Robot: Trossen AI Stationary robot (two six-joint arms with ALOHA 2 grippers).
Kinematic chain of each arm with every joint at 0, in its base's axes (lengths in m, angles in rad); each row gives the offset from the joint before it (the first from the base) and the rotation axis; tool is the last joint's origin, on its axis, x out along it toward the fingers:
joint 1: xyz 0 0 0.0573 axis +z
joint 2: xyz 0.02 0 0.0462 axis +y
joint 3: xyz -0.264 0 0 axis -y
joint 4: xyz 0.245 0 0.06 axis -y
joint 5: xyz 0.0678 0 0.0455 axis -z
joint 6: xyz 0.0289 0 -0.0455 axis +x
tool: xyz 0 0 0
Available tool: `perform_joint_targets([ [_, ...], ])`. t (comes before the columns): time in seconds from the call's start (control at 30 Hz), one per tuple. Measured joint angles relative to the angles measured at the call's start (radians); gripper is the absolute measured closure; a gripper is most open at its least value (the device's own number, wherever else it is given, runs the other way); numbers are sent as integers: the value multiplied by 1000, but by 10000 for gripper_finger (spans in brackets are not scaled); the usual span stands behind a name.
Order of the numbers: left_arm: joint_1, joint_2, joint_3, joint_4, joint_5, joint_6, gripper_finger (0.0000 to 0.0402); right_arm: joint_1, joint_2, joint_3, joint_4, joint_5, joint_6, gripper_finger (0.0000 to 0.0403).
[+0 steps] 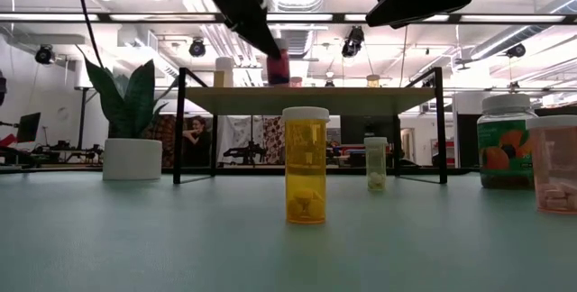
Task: Pick and place medicine bottles onto shelf by color
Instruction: Put the pink and blue pill bottle on the shelf
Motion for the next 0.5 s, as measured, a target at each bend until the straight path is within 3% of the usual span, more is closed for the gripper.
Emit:
perform_joint_targets([
  [0.5, 43, 11, -13, 9, 0, -54, 233, 0, 0, 0, 1, 1, 18, 390],
])
